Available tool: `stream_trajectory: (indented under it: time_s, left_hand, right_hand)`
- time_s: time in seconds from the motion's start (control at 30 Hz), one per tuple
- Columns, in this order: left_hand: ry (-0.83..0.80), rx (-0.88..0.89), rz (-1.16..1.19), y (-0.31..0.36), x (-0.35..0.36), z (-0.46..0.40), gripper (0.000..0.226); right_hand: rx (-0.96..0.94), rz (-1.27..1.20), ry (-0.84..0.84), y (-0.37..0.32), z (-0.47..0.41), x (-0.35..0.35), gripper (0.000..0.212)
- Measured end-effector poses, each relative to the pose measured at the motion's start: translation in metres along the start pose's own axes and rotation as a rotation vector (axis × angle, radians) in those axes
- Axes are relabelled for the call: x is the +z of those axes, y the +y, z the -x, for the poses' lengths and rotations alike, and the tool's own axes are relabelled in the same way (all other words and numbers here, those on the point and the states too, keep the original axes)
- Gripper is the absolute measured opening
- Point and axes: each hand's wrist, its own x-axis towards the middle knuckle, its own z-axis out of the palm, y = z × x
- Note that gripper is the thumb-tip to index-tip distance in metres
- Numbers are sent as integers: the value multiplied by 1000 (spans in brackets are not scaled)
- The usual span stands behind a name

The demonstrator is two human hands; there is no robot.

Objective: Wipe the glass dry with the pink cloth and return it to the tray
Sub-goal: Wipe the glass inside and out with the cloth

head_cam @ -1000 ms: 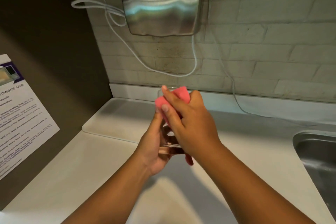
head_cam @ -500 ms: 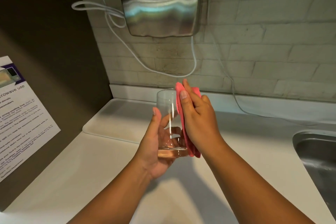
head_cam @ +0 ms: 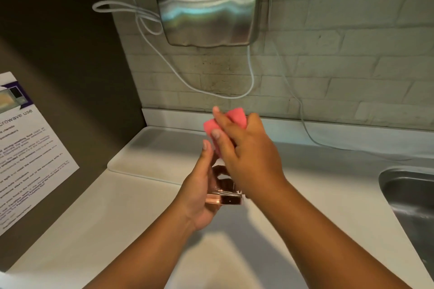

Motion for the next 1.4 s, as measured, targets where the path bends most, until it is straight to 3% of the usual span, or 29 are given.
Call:
stream_trajectory:
  time_s: [0.17, 0.3, 0.4, 0.53, 0.63, 0.7, 0.77, 0.87, 0.93, 1.0, 1.07, 1.2, 1.3, 1.4]
  left_hand:
    - [12, 6, 84, 3, 4, -3, 79]
    - [-5, -6, 74, 10, 1, -5, 88]
    - [139, 33, -117, 13, 9, -3, 100]
    - [438, 294, -552, 3, 18, -5, 98]
    - [512, 399, -712, -1, 26, -2, 120]
    - [540, 411, -732, 0, 27, -5, 122]
    - [497, 404, -616, 1, 24, -8, 103]
    - [260, 240, -110, 7, 12, -10, 82]
    - [87, 126, 193, 11, 1, -11, 84]
    - [-19, 94, 334, 12, -6, -14, 91]
    - [-63, 87, 374, 10, -7, -17, 90]
    - [-94, 81, 325, 4, -15, -18, 69]
    - [-94, 82, 238, -1, -16, -15, 58]
    - [-140, 94, 234, -5, -12, -12, 60]
  right_hand:
    - [211, -280, 21, 19, -19, 5, 47]
    - [251, -381, -10, 19, -1, 15, 45]
    - [322, -462, -25, 25, 1, 17, 42]
    - [316, -518, -40, 34, 1, 21, 42]
    - [367, -645, -60, 31, 2, 24, 38]
    - [370, -696, -39, 30, 2, 24, 38]
    - [328, -635, -28, 31, -1, 21, 40]
    - [259, -604, -17, 30, -5, 14, 39]
    - [242, -633, 13, 27, -4, 9, 39]
    - [222, -626, 35, 21, 2, 7, 40]
    - [142, -550, 20, 11, 13, 5, 38]
    - [-96, -145, -95, -4, 29, 3, 48]
    - [-134, -2, -99, -6, 16, 0, 50]
    - [-90, -26, -49, 1, -4, 1, 49]
